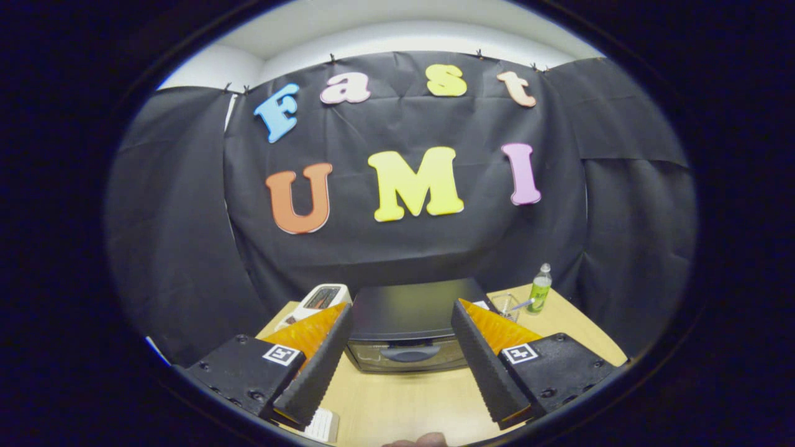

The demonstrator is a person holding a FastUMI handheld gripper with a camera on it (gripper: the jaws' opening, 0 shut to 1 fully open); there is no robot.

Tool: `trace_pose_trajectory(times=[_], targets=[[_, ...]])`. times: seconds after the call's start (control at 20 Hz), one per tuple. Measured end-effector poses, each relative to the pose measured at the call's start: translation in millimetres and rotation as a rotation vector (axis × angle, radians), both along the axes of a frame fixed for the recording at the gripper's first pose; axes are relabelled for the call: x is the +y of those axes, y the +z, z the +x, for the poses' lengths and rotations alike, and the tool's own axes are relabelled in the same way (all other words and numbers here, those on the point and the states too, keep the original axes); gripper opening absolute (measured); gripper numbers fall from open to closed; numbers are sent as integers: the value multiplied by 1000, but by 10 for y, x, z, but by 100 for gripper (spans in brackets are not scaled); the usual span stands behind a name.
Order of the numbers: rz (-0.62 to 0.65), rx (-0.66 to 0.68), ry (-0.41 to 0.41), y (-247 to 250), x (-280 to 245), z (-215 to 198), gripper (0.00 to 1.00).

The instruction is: Open the toaster oven, put the food inside, and close the toaster oven door.

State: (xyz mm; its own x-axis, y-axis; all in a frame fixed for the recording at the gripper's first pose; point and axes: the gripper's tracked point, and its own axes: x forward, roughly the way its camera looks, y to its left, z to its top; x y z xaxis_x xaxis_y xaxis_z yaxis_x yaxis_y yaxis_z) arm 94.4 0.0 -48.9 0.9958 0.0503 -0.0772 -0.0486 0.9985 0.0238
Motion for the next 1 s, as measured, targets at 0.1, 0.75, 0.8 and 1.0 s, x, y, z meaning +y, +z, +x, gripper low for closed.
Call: trace_pose_trajectory(times=[0.1,0.75,0.8,1.0], targets=[[-3,-44,-9,215,-11,-218,100],[9,-131,-14,507,220,-831,100],[8,-128,-12,483,257,-883,100],[4,-127,-10,478,337,-1046,100]])
